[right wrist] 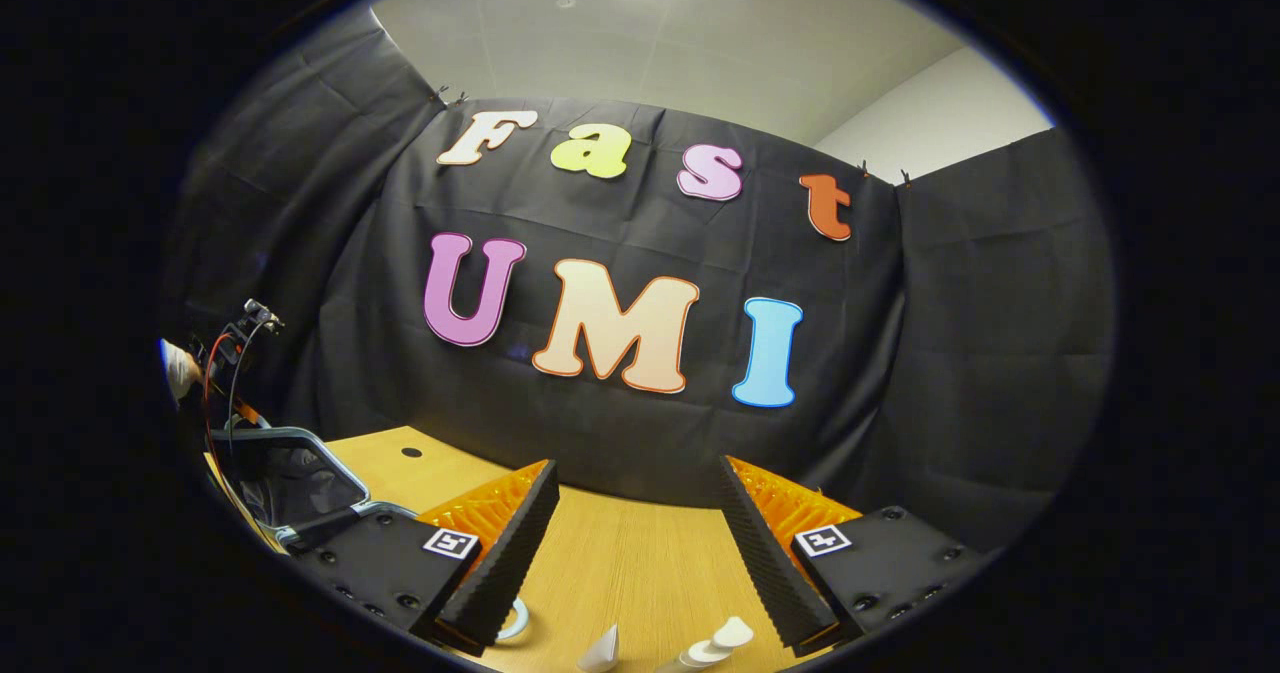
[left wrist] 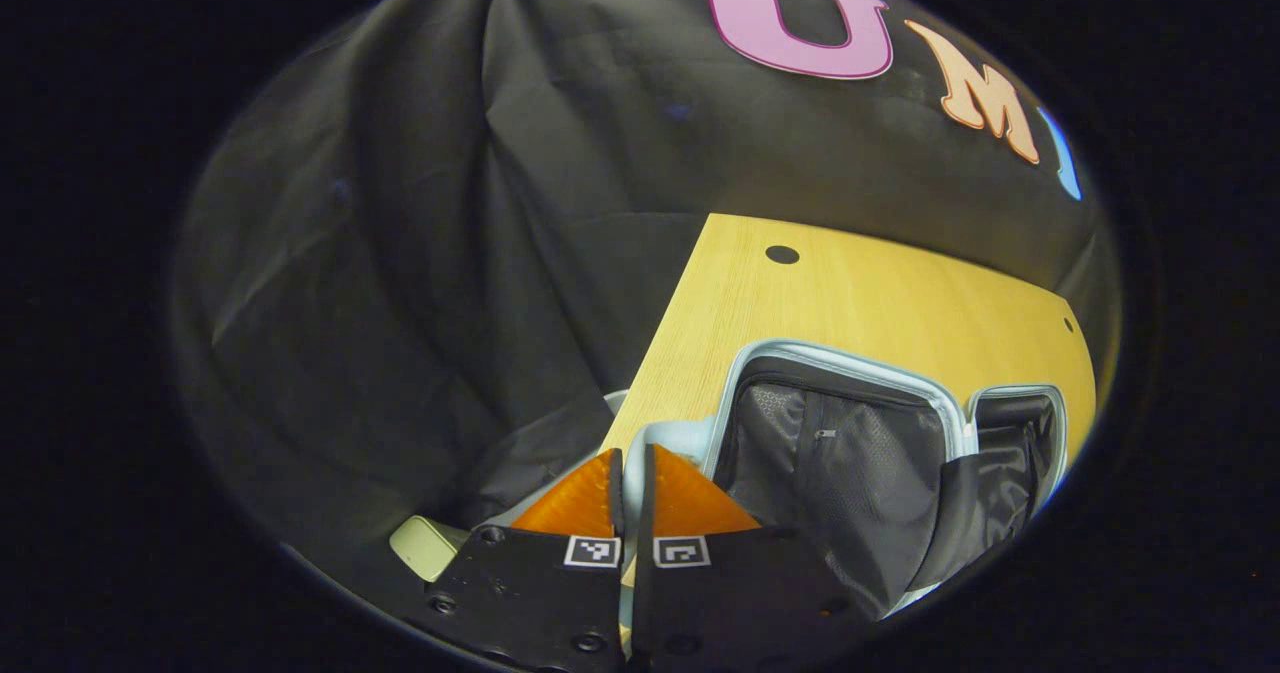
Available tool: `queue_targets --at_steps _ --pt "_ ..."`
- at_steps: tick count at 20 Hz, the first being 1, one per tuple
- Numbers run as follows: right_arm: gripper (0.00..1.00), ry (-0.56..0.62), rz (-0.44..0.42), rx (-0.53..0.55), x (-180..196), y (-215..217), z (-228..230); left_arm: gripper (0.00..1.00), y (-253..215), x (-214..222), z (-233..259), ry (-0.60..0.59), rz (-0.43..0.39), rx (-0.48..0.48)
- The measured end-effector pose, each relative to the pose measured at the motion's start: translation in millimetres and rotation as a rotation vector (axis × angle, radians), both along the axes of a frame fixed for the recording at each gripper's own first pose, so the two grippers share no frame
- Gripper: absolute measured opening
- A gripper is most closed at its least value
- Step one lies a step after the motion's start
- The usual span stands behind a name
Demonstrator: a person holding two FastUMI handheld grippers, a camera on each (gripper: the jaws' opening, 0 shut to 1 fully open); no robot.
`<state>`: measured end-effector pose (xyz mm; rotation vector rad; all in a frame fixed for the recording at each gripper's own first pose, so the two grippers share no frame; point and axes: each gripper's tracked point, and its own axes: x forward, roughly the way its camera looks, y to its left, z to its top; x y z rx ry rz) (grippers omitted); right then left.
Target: First open the suitcase, pack the skin care products into it, and then close the suitcase.
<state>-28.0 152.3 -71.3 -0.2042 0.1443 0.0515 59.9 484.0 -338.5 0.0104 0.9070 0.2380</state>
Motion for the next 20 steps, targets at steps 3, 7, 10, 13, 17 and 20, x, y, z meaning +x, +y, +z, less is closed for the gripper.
queue_targets --at_steps 3,7,10,13,17,20 --pt "0.98 0.004 -0.006 -0.006 -0.8 -2.1 -0.4 0.02 15.0 -2.2 -2.5 -0.014 0.071 0.035" --pt "0.98 0.013 -0.005 -0.004 -2.4 -3.2 -0.5 0.80 16.4 8.8 31.1 -0.164 0.110 0.092" --pt "0.98 0.011 0.006 0.005 -2.8 -12.5 6.1 0.98 0.8 14.4 88.2 -0.345 0.115 0.174" --pt "0.98 0.001 0.025 0.029 -0.5 -20.2 11.8 0.97 -45.4 18.3 158.2 -0.528 0.055 0.197" --pt "0.98 0.003 0.051 0.073 5.9 -38.7 13.2 0.96 -110.3 -7.1 236.0 -0.651 0.006 0.151" --pt "0.98 0.000 0.057 0.114 9.2 -57.0 14.1 0.96 -156.9 -30.3 299.4 -0.744 -0.025 0.101"
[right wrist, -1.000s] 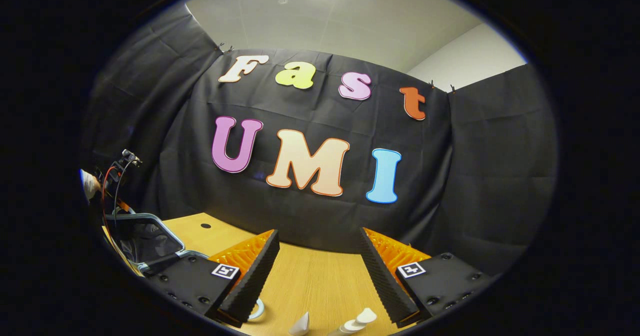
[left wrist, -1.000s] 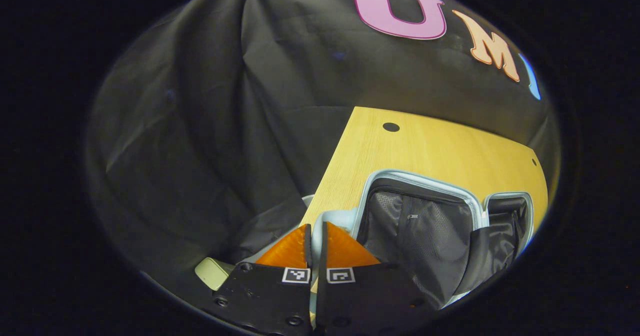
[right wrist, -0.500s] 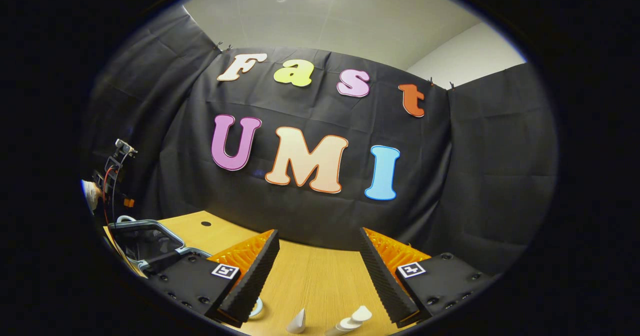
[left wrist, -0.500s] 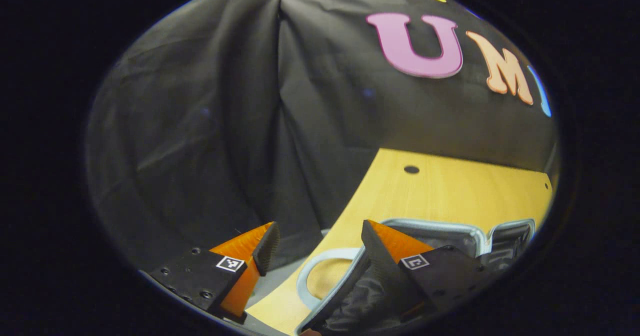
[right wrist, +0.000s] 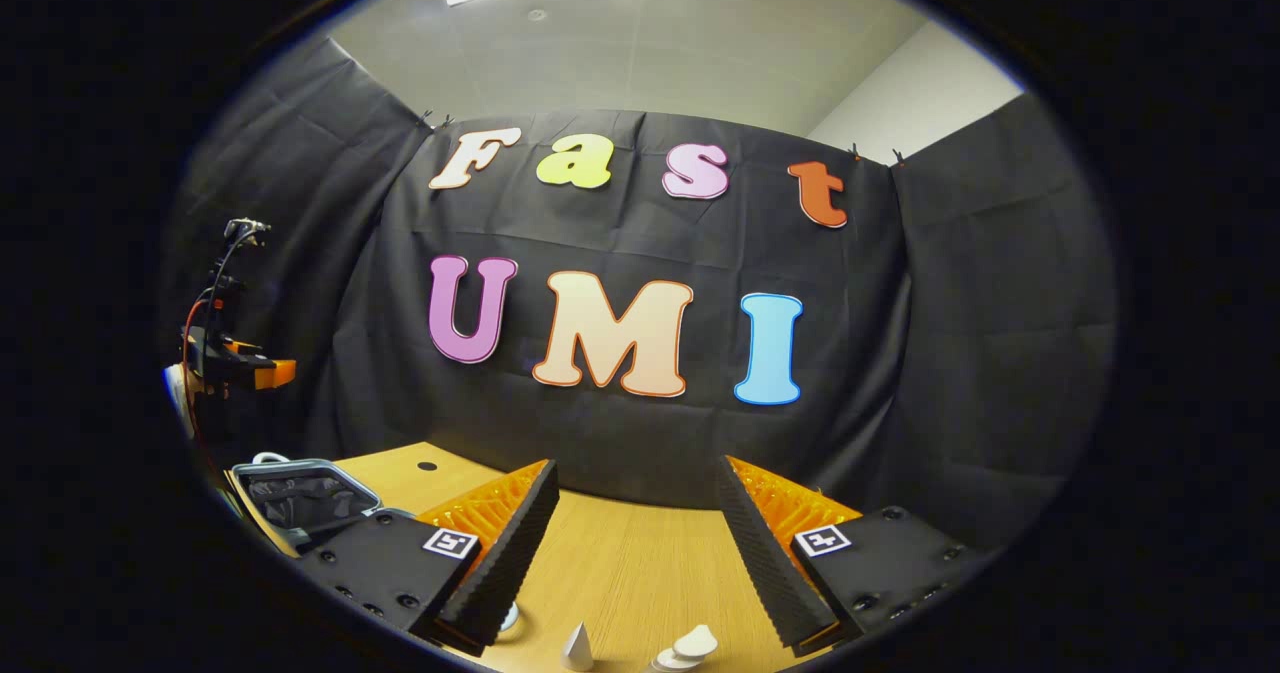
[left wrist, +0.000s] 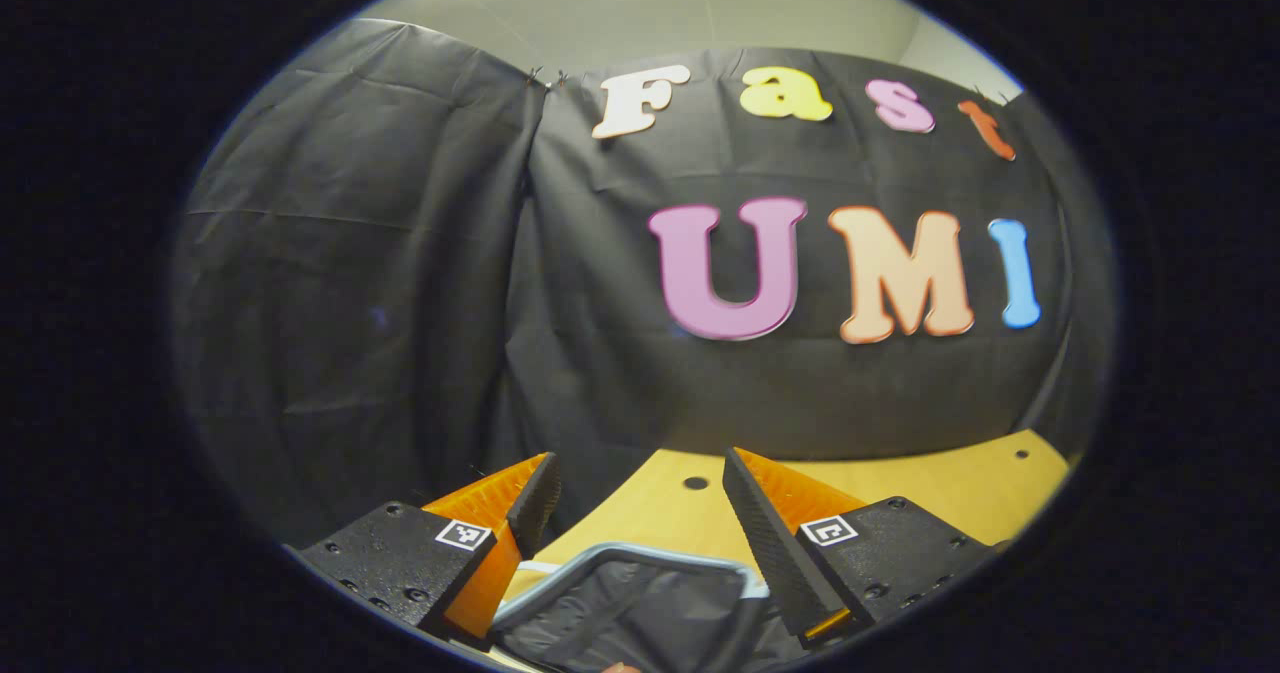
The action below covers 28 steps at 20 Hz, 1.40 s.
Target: First open the suitcase, pack the skin care products into it, and then close the suitcase.
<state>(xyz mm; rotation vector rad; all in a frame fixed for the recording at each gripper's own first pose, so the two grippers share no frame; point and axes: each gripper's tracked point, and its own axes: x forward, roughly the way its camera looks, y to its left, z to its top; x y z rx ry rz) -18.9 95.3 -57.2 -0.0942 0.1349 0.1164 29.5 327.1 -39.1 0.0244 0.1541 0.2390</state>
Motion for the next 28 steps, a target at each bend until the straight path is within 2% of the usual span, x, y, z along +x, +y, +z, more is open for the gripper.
queue_targets --at_steps 2,4,6,11,14,15,16,19,20,21,22,28 --pt "0.98 -0.002 0.003 0.021 0.1 -14.0 0.0 0.99 -39.8 -8.3 20.5 -0.038 -0.067 -0.009" --pt "0.98 -0.006 0.005 0.038 0.9 -27.5 0.5 1.00 -90.3 -5.9 20.5 -0.062 -0.126 -0.021" --pt "1.00 0.003 0.008 0.062 -2.1 -39.1 -0.8 0.96 -137.7 -7.3 25.7 -0.075 -0.194 -0.064" --pt "0.98 -0.009 0.039 0.089 -9.8 -61.0 5.5 1.00 -238.9 -19.9 15.5 -0.049 -0.327 -0.083" --pt "1.00 -0.006 0.041 0.093 -14.1 -78.9 6.0 0.96 -291.0 -31.7 -1.5 -0.007 -0.400 -0.110" --pt "0.98 -0.006 0.038 0.093 -15.1 -85.4 7.1 1.00 -308.1 -35.5 -7.8 0.006 -0.422 -0.127" --pt "1.00 -0.007 0.033 0.092 -16.4 -92.3 7.7 0.96 -325.6 -41.4 -17.7 0.026 -0.446 -0.142" --pt "1.00 -0.015 0.024 0.082 -22.4 -111.3 11.6 1.00 -363.5 -53.9 -47.1 0.081 -0.493 -0.156" --pt "1.00 -0.014 0.020 0.075 -25.0 -116.6 10.8 0.97 -375.1 -59.0 -60.5 0.109 -0.506 -0.159" --pt "1.00 -0.013 0.019 0.069 -27.0 -121.7 10.9 0.99 -385.4 -63.1 -74.4 0.133 -0.517 -0.164" --pt "1.00 -0.012 0.015 0.063 -29.7 -127.0 10.9 0.97 -394.7 -67.3 -88.4 0.162 -0.526 -0.170" --pt "1.00 0.003 -0.010 0.022 -39.9 -154.4 7.6 0.97 -426.0 -87.3 -164.6 0.321 -0.546 -0.206"
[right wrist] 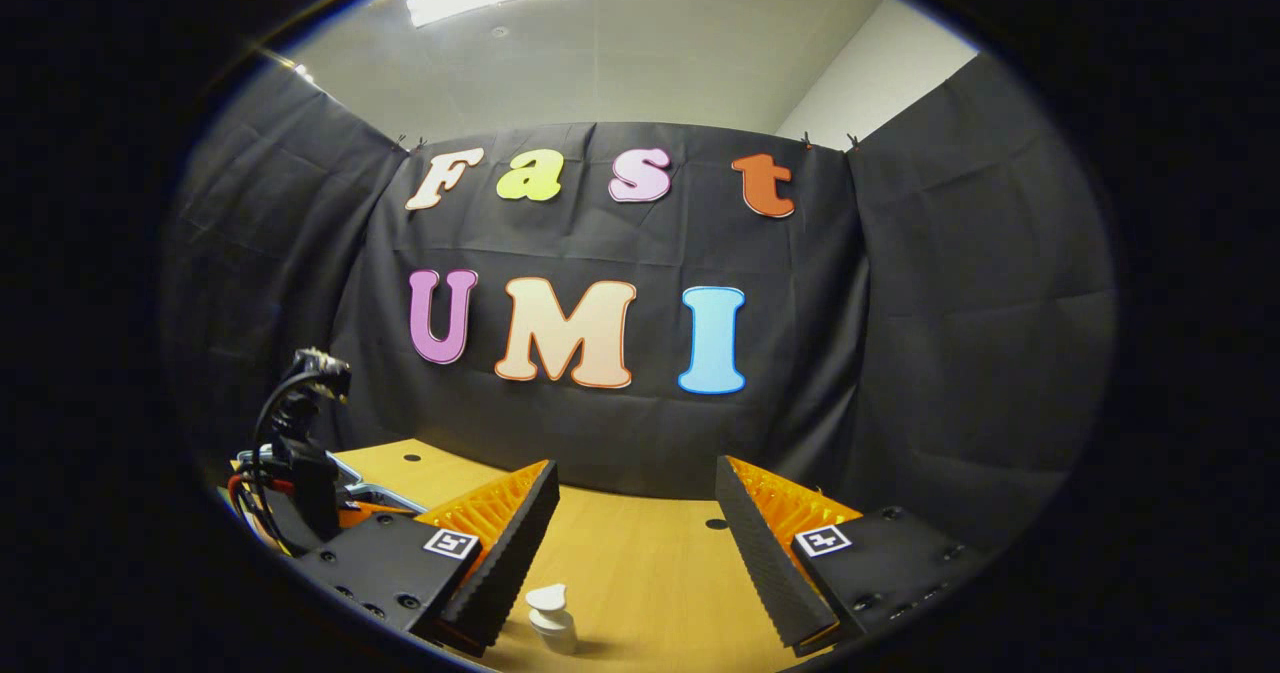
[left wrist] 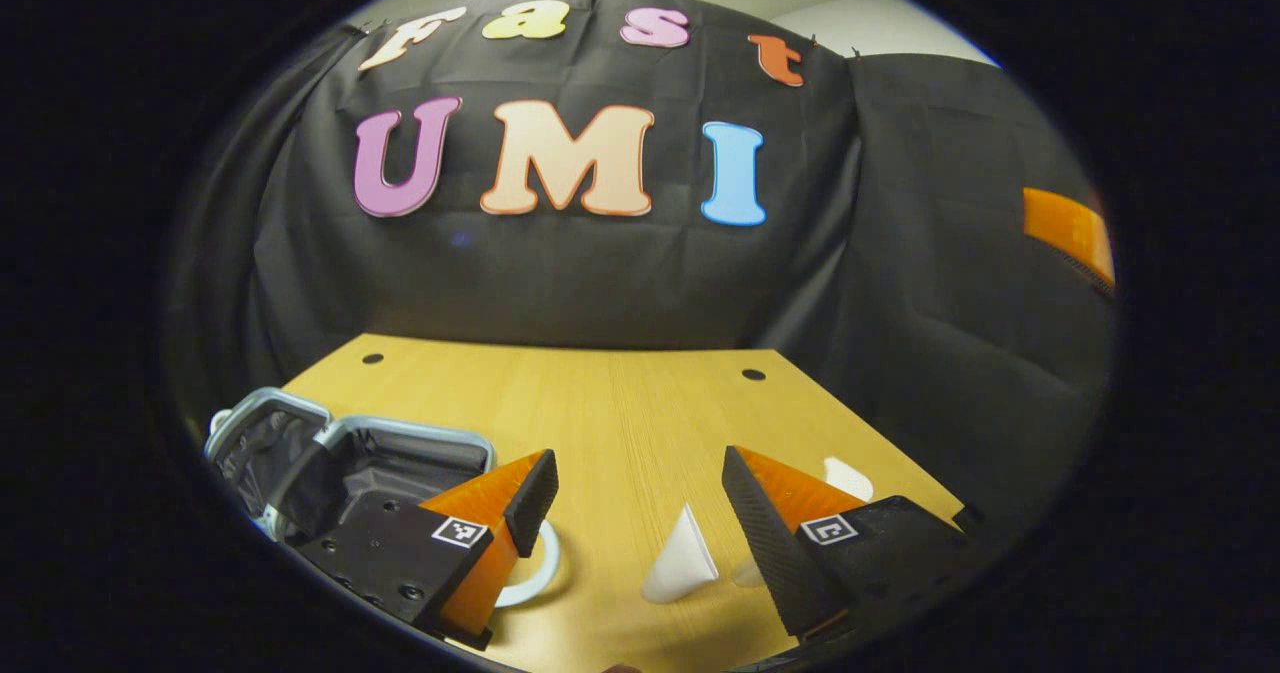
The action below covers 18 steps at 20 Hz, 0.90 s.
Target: First open the suitcase, pack the skin care products into it, and then close the suitcase.
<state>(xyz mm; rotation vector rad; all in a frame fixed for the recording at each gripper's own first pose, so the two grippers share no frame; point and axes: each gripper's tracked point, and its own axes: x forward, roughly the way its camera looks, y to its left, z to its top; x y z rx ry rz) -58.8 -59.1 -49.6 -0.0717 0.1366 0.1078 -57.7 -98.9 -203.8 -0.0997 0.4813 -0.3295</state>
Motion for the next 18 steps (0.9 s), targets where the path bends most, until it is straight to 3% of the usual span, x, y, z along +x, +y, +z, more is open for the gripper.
queue_targets --at_steps 3,9,12,13,15,17,18 --pt "1.00 0.010 -0.011 -0.016 -1.6 -8.6 -2.7 1.00 -10.6 -8.0 -23.7 0.055 -0.010 0.000" --pt "0.99 0.040 -0.006 -0.046 -6.9 -9.8 -10.9 0.96 -24.1 -23.4 -76.5 0.142 -0.045 0.029" --pt "0.99 0.023 0.005 -0.056 -9.7 -6.4 -5.7 0.76 -25.7 -29.9 -101.2 0.198 -0.062 0.041" --pt "0.98 0.022 0.009 -0.059 -10.7 -4.7 -5.8 0.78 -23.8 -32.3 -107.4 0.210 -0.064 0.052" --pt "1.00 0.023 0.015 -0.066 -11.1 -3.0 -8.0 0.65 -27.0 -34.0 -113.9 0.233 -0.086 0.045" --pt "0.98 0.029 0.022 -0.065 -10.5 0.5 -11.7 0.32 -30.8 -35.4 -113.6 0.239 -0.107 0.050" --pt "0.98 0.031 0.027 -0.060 -9.7 2.8 -13.8 0.30 -31.6 -36.3 -108.8 0.248 -0.116 0.047"
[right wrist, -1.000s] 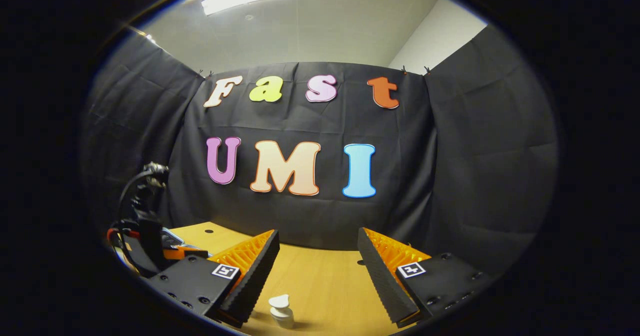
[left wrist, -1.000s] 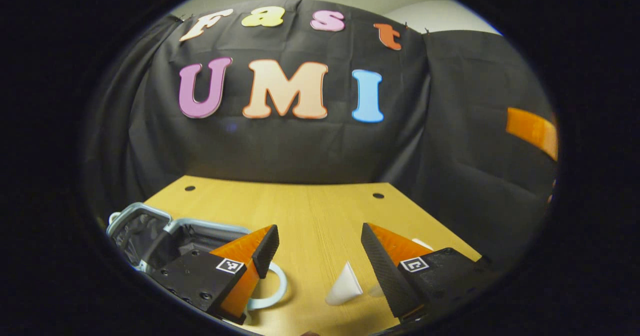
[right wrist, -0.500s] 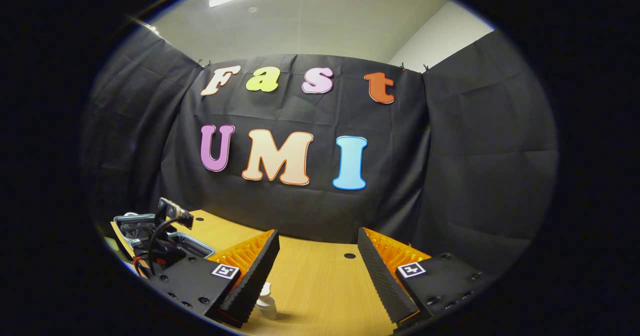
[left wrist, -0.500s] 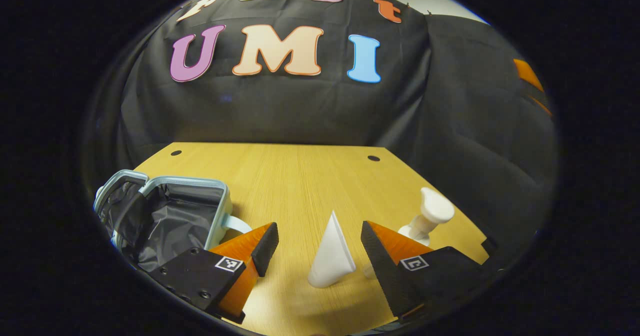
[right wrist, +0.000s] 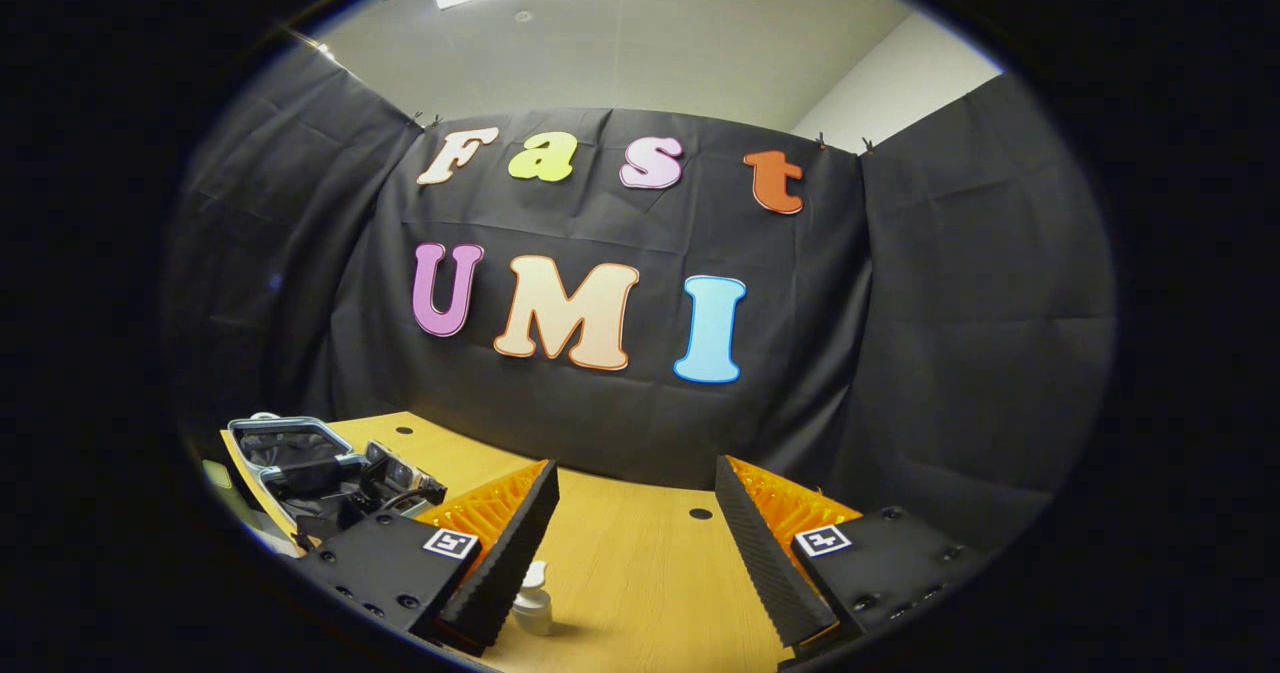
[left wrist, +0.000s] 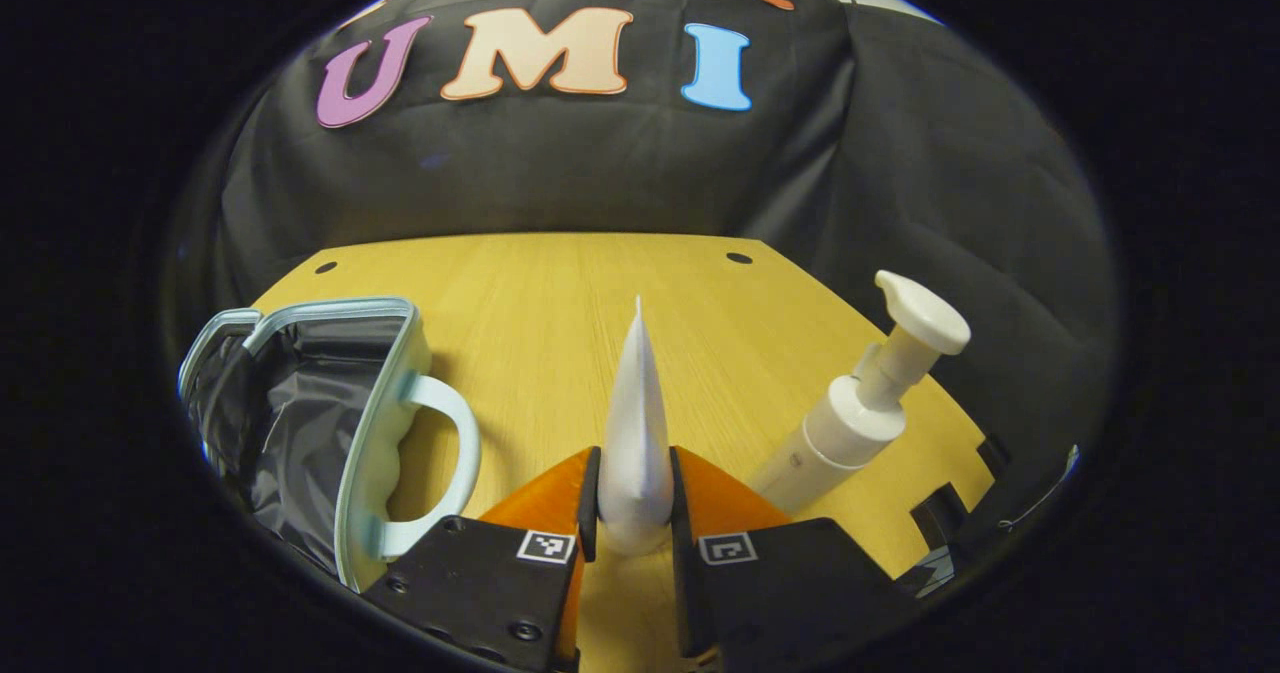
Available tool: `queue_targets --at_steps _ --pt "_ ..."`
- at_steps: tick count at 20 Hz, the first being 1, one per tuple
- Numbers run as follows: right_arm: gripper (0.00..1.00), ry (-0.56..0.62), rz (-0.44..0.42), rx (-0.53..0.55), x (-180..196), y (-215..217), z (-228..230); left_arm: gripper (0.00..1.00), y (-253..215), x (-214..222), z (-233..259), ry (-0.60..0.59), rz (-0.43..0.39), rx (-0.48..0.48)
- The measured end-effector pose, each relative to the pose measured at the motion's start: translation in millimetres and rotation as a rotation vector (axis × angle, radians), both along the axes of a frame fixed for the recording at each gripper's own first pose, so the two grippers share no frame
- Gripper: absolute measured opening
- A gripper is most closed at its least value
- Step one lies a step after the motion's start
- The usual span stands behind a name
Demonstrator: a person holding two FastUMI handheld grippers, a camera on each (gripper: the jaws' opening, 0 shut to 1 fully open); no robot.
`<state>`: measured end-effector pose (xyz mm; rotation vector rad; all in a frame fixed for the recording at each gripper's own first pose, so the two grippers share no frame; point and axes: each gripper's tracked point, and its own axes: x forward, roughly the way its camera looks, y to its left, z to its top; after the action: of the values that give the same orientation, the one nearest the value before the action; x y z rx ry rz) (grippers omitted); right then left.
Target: First open the suitcase, pack the skin care products into it, and then close the suitcase.
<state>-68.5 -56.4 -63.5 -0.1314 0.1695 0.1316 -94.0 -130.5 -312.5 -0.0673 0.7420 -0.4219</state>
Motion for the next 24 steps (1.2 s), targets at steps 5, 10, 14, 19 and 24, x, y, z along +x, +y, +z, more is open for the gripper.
queue_targets --at_steps 5,10,14,19,24 --pt "0.98 0.026 0.036 0.050 11.7 20.0 -20.7 0.29 10.8 13.9 62.0 -0.080 0.014 -0.019" --pt "0.99 0.059 0.086 0.090 23.2 47.3 -55.4 0.31 37.9 22.9 127.4 -0.169 0.045 -0.006" --pt "0.99 0.115 0.116 0.098 24.6 64.2 -94.5 0.29 57.7 19.9 162.3 -0.206 0.081 -0.004" --pt "1.00 0.217 0.144 0.074 18.3 77.8 -164.4 0.28 83.4 11.5 190.0 -0.232 0.132 0.019" --pt "0.99 0.371 0.125 0.031 -0.9 77.3 -246.7 0.31 99.9 2.5 198.7 -0.234 0.158 0.061"
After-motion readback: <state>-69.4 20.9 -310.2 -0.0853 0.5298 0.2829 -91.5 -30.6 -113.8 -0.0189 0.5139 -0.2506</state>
